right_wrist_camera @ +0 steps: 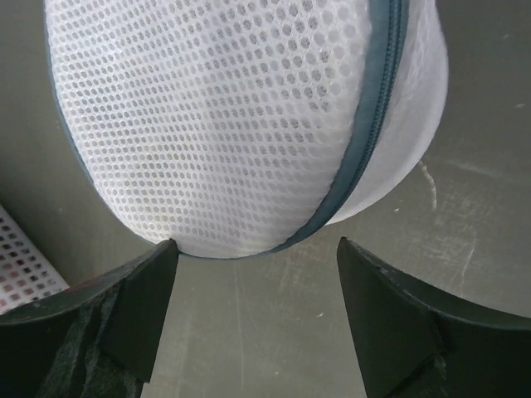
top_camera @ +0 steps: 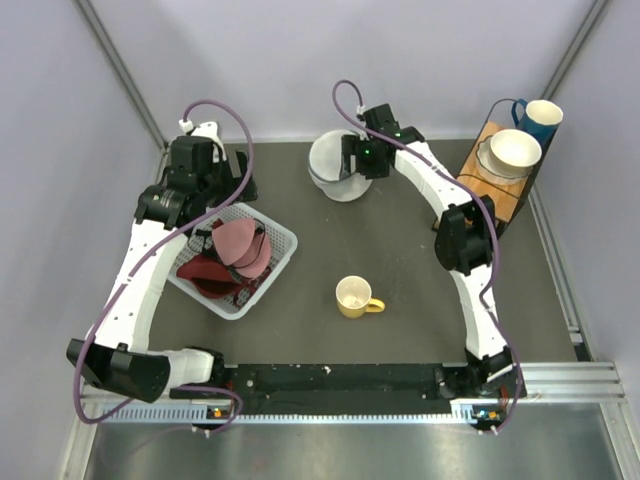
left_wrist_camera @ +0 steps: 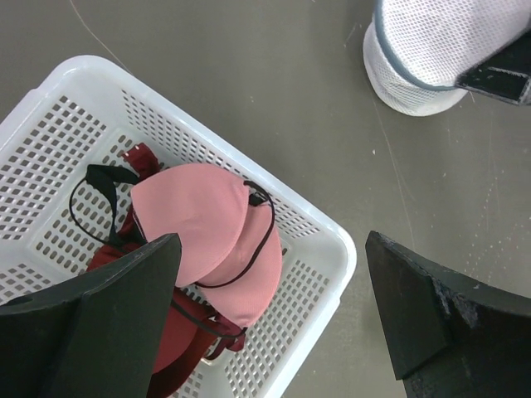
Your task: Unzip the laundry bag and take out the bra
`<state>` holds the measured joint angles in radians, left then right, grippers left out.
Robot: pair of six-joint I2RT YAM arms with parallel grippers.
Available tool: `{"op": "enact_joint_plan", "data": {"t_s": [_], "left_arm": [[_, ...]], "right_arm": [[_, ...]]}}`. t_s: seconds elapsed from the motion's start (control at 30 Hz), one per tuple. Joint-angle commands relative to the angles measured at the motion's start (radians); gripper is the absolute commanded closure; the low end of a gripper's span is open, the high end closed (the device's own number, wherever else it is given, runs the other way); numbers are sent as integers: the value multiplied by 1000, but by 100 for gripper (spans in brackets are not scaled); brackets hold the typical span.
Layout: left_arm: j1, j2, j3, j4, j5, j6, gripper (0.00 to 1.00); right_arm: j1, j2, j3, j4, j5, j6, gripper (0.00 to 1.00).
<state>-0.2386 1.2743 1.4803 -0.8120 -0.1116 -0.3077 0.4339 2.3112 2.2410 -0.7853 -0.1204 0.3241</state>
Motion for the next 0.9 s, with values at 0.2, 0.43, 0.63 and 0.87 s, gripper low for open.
{"op": "enact_joint_plan", "data": {"t_s": [0.2, 0.43, 0.63, 0.87], "left_arm": [[-5, 40, 105, 43, 292, 99, 1], [-1, 235, 190, 169, 499, 108, 1], [13, 408, 195, 304, 702, 53, 1], [13, 545, 209, 366, 951, 59, 1]], "right_arm": [[26, -194, -105, 123, -67, -104, 100], [28, -430, -362, 138, -283, -370, 100], [12, -530, -514, 112, -500, -548, 100], [5, -503, -462, -11, -595, -642, 100]]}}
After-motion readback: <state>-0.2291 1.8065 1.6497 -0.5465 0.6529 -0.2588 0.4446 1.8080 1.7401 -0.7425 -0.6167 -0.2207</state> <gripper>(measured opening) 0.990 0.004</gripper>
